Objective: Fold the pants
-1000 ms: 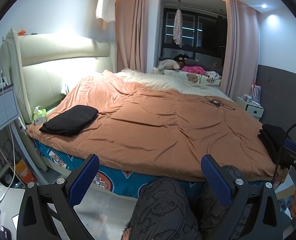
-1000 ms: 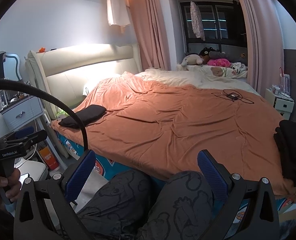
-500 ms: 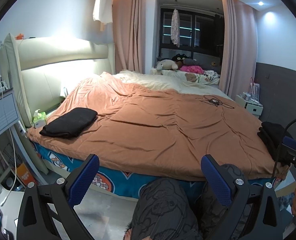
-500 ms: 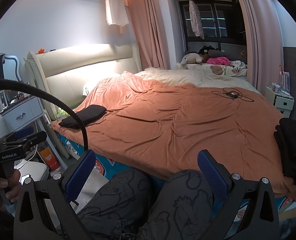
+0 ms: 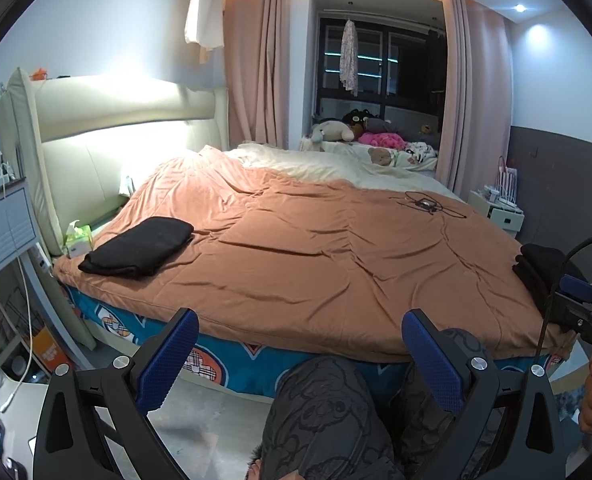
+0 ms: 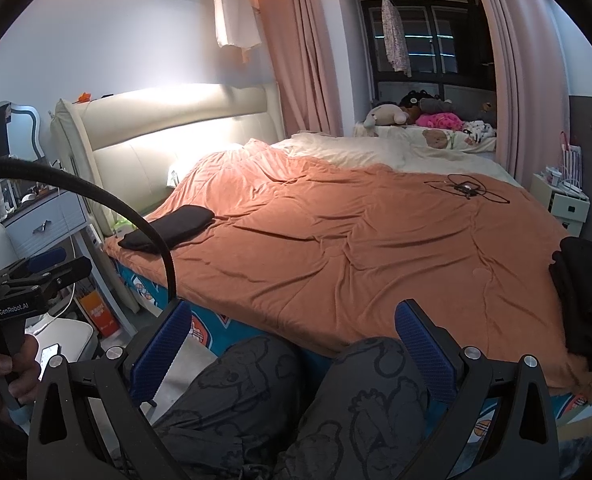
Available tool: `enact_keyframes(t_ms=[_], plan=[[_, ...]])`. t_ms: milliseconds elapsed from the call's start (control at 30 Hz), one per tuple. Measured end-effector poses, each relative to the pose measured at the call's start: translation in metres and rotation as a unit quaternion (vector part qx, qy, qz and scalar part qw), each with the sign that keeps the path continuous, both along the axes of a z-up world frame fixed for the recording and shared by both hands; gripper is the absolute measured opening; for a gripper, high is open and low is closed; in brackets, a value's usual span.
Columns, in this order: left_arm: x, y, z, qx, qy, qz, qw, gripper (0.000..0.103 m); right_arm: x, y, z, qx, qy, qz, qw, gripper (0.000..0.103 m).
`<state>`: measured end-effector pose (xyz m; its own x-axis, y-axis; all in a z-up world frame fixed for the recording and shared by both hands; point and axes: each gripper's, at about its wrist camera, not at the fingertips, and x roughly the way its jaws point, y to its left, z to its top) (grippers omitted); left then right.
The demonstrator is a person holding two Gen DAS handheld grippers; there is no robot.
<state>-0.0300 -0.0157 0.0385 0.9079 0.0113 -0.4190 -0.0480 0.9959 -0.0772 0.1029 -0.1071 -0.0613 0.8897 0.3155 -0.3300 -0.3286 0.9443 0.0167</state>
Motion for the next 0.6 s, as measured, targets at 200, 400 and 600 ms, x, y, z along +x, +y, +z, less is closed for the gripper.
enact_keyframes(t_ms=[200, 400, 600], plan=[[-0.0002, 0.0004, 0.0003, 0.000, -0.001, -0.001, 1.0000, 0.103, -0.0004, -0.0022, 0.0003, 0.002, 0.000, -0.001, 1.000, 0.102], [-0.0017, 0.0011, 0.0028, 0.003, -0.005, -0.003, 1.0000, 0.102, -0.0026, -0.0045, -0.0002, 0.006, -0.006, 0.001, 1.000, 0.102], [-0.0023, 0.0021, 0.0045, 0.003, -0.007, 0.002, 1.0000, 0.102, -0.0017, -0.0048, -0.0012, 0.006, -0.006, 0.001, 1.000, 0.102]])
